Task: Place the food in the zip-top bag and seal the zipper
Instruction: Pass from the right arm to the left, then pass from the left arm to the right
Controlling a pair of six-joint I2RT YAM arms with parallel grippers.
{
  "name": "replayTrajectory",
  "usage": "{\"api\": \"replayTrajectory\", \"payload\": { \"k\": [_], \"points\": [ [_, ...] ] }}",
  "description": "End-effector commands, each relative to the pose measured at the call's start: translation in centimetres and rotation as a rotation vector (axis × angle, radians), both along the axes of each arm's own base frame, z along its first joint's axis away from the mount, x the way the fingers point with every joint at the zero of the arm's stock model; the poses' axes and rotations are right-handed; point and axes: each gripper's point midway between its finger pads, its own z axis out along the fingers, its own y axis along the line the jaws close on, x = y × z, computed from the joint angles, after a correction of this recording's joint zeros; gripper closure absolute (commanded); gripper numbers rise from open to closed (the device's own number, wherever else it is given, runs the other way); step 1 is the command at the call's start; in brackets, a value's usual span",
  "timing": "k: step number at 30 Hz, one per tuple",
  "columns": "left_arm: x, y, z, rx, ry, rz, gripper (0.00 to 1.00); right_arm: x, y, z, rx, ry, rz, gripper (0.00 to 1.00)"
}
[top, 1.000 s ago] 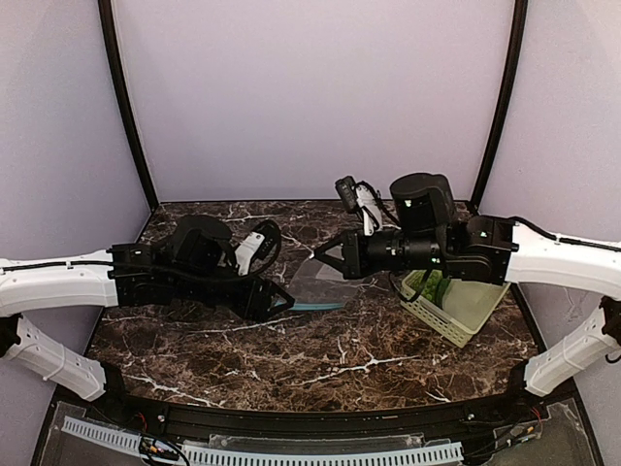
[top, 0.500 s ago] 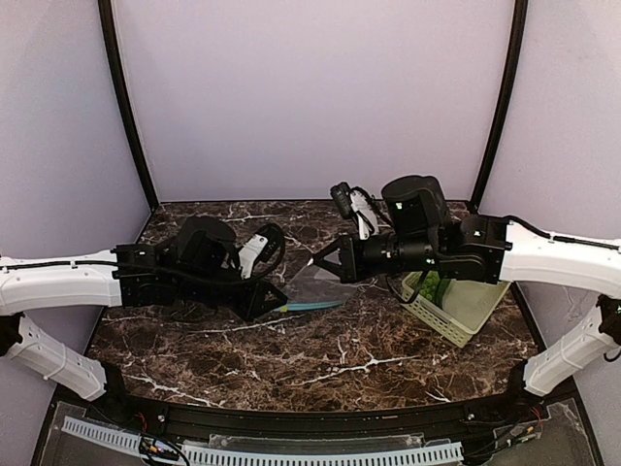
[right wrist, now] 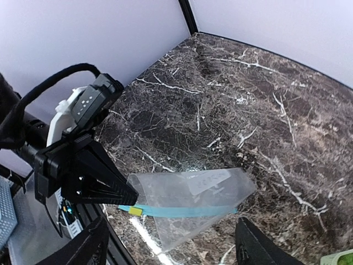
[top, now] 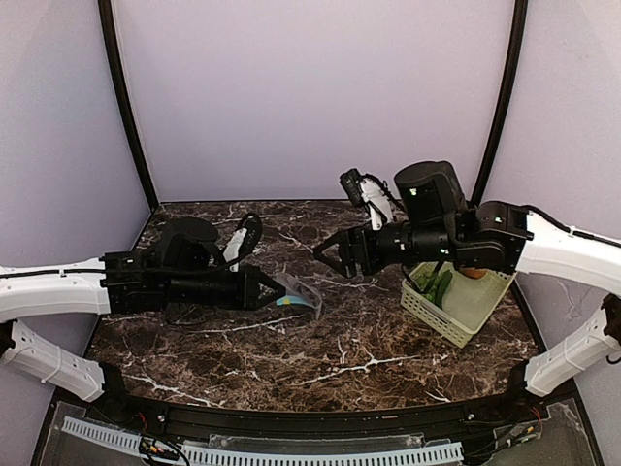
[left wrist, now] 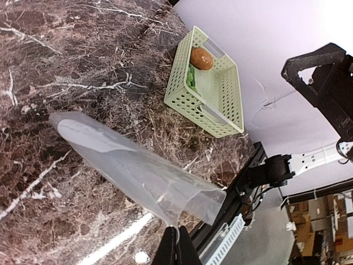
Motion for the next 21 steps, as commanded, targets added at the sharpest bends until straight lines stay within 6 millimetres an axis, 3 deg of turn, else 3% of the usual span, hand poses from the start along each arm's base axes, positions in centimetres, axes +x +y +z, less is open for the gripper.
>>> {"api": "replayTrajectory", "payload": {
  "k": [1,5,10,14,17,21],
  "points": [
    [-0.4,0.0,1.3,-0.193,0.139,0.092,0.99,-1.5,-0.8,1.0,-0.028,-0.101,0.066,0.21],
    [-0.6,0.1,2.6,-0.251,0.166,0.105,0.99,-3.5,-0.2,0.5,-0.036,-0.132,0.142,0.23],
    [-0.6,0.7,3.1,-0.237,0.175,0.127,0.99,-7.6,2.4,0.3,-0.002,-0.175,0.268,0.36],
    [-1.0,0.5,3.7,-0.249,0.189,0.112,0.99,-9.0,4.3,-0.3,0.001,-0.21,0.302,0.4],
    [-1.2,0.3,4.0,-0.24,0.196,0.093,0.99,-9.0,5.6,-0.8,-0.036,-0.239,0.306,0.4],
    [-1.3,0.2,4.2,-0.234,0.197,0.082,0.99,-7.2,6.0,-2.4,-0.113,-0.281,0.233,0.41]
  ]
}}
